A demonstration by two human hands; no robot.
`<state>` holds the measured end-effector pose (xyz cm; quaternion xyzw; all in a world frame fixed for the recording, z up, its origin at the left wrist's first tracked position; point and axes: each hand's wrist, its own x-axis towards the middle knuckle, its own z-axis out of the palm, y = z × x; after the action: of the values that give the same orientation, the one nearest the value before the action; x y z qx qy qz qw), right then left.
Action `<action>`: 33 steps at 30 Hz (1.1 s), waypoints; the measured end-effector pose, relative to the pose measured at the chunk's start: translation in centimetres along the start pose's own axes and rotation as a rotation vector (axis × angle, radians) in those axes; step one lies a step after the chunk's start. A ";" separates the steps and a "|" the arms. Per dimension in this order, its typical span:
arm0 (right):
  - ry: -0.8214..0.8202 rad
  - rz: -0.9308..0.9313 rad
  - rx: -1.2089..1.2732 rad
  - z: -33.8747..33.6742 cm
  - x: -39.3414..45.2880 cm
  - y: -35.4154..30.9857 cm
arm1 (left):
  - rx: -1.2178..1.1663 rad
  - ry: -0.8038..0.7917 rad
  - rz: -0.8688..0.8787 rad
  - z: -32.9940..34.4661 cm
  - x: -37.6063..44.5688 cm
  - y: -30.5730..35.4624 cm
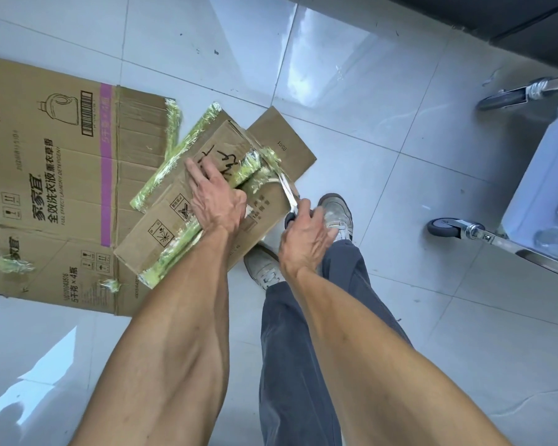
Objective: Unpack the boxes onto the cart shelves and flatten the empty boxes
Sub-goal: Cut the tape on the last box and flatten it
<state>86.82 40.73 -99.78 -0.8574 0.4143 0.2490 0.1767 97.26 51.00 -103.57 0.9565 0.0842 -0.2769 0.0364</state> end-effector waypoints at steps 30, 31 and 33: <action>-0.058 -0.157 0.013 -1.5 3.5 0.4 | -0.082 -0.284 -0.049 3.4 -4.0 0.1; -0.045 -0.148 0.003 -1.6 3.5 0.4 | -0.133 -0.280 -0.090 3.1 -3.7 0.6; 0.000 -0.137 -0.019 -2.1 3.6 0.6 | -0.224 -0.258 -0.172 2.6 -3.1 1.9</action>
<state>88.90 37.07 -100.18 -0.8854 0.3522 0.2402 0.1852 93.69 48.41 -104.03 0.8923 0.1907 -0.3883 0.1292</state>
